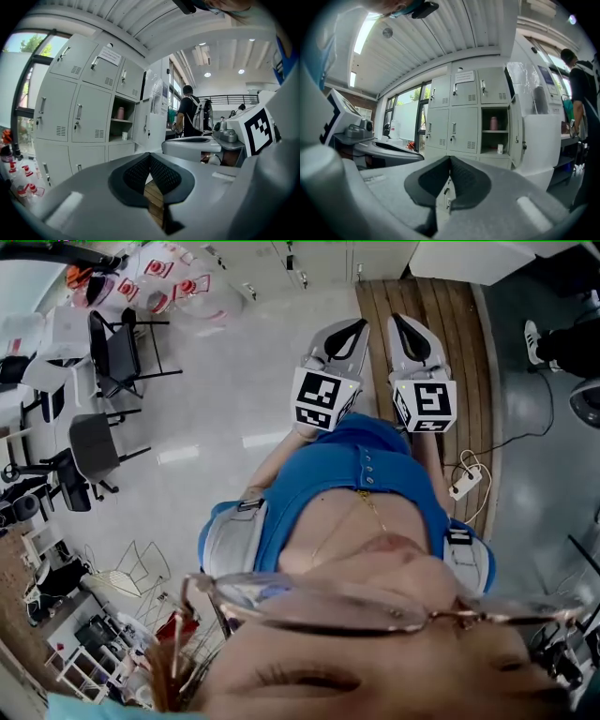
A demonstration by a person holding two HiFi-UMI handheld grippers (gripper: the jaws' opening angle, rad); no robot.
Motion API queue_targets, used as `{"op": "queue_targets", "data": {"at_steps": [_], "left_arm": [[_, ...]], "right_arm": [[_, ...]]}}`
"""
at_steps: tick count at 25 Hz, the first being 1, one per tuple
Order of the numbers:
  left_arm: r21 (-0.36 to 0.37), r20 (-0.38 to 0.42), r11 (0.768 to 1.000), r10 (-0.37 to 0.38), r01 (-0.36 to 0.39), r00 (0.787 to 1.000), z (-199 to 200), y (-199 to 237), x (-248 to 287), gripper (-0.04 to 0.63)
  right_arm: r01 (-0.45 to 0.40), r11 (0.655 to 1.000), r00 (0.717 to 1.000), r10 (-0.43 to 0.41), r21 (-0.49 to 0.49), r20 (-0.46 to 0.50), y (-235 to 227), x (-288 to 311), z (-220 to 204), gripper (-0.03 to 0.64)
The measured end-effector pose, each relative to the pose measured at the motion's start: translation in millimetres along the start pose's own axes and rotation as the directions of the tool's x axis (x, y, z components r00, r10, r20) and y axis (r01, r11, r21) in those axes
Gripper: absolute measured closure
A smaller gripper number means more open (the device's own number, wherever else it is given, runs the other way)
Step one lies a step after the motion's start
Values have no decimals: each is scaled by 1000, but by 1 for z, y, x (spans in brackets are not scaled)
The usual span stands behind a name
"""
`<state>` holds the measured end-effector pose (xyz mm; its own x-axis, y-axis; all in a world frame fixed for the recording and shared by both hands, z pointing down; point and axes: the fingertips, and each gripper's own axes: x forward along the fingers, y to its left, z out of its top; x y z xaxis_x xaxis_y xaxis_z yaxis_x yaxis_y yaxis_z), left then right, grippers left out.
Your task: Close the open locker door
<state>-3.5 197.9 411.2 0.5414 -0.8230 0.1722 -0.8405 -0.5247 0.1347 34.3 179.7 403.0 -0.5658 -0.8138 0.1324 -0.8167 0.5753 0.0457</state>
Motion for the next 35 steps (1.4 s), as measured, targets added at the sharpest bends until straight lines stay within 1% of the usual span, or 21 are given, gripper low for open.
{"op": "queue_targets", "data": {"at_steps": [5, 10, 14, 18, 21, 26, 31, 35], "left_arm": [[22, 0, 1000, -22, 22, 1000, 9, 31, 8, 597], [20, -19, 999, -37, 37, 999, 8, 57, 10, 597], [5, -37, 999, -43, 43, 998, 2, 65, 15, 598], [-12, -22, 998, -56, 56, 998, 7, 66, 16, 598], [-31, -14, 998, -49, 48, 999, 8, 71, 14, 598], [-49, -32, 999, -16, 14, 999, -1, 85, 23, 600], [-48, -28, 999, -5, 4, 1000, 6, 103, 45, 598], [-41, -25, 999, -19, 18, 1000, 15, 113, 83, 600]], "right_arm": [[22, 1000, 1000, -22, 11, 13, 3, 28, 4, 615], [47, 999, 999, -48, 25, 5, 9, 49, 3, 615], [65, 997, 998, -64, 37, -20, 10, 54, 0, 615], [88, 996, 995, -87, 28, -39, 7, 53, 1, 615], [98, 995, 994, -97, 18, -46, 7, 57, 1, 615], [70, 997, 996, -69, 18, -53, 2, 76, -3, 615], [70, 997, 996, -69, 14, -48, -14, 97, -1, 615], [90, 995, 995, -88, 31, -50, -47, 118, -2, 615]]}}
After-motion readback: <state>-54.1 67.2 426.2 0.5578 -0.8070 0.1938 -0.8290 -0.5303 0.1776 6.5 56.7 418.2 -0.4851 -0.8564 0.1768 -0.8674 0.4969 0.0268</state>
